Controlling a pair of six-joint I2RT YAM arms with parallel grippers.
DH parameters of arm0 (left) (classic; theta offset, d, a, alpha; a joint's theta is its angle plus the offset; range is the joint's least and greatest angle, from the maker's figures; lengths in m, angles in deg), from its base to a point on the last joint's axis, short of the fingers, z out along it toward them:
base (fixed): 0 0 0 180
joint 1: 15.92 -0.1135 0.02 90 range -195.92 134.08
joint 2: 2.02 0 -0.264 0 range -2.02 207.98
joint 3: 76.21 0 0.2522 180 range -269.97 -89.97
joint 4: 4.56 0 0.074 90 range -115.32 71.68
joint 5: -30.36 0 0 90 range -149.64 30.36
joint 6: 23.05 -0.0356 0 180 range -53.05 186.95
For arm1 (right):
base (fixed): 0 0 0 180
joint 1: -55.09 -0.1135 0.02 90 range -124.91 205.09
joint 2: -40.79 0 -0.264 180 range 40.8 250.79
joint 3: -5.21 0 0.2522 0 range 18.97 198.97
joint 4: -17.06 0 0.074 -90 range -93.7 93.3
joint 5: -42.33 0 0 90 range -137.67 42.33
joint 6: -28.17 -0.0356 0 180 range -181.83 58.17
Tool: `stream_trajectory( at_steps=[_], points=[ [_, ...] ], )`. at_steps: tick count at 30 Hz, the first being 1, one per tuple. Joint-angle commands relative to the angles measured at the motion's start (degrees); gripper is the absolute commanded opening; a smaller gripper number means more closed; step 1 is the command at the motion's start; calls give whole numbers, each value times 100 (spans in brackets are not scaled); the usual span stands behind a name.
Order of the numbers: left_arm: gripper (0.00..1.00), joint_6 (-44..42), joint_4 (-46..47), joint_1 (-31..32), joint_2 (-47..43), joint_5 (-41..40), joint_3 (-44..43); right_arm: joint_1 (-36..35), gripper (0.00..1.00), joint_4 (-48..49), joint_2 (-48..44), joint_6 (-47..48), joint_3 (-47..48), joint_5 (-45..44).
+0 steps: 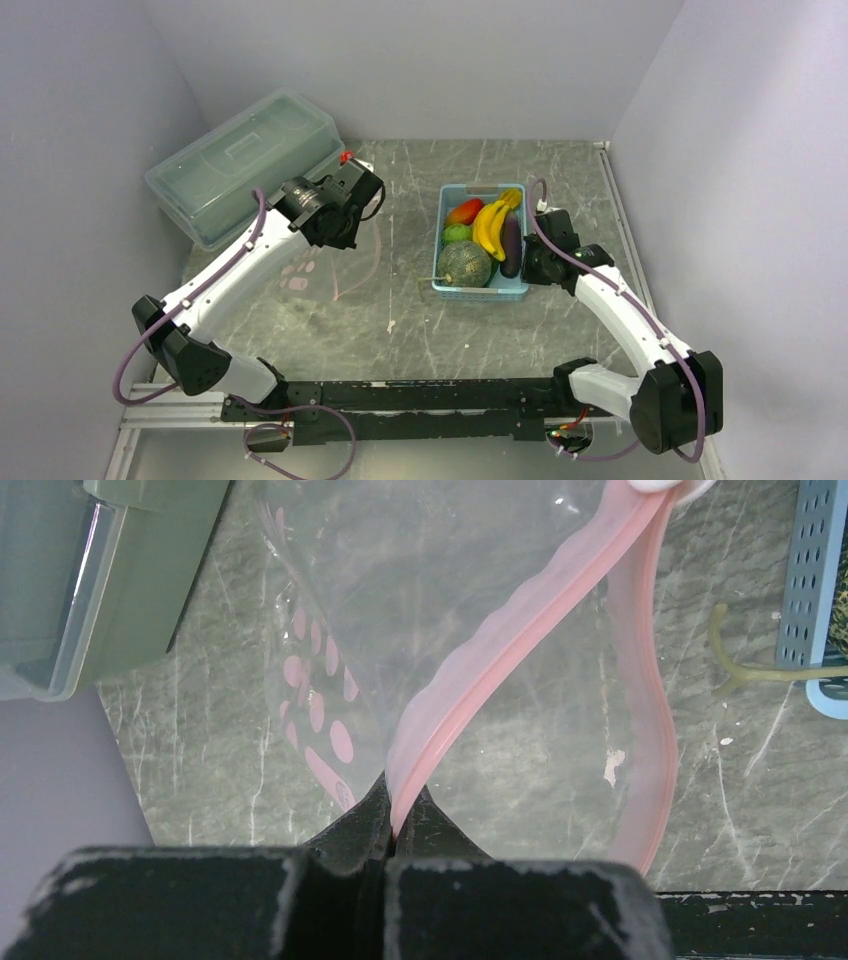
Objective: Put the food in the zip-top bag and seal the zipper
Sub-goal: Pick up the bin at the center of the board, then place the bin at the center of the board.
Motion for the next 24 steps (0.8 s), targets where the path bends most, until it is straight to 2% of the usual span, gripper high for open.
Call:
stream_trajectory(
  at_steps=[1,14,17,21,24],
  points=[
    [0,-99,178,-9,53,75,-184,-40,0,-216,-91,9,46,253],
    [0,-187,251,-16,56,123,-172,-36,0,-579,587,-113,450,-98],
    [0,-187,266,-10,17,140,-132,-41,12,-646,666,-119,606,-252],
    [0,-194,293,-10,-27,145,-80,-42,40,-730,607,-199,829,-383],
    [0,-204,292,-12,-51,141,-80,-39,47,-761,574,-229,1060,-253]
  ],
)
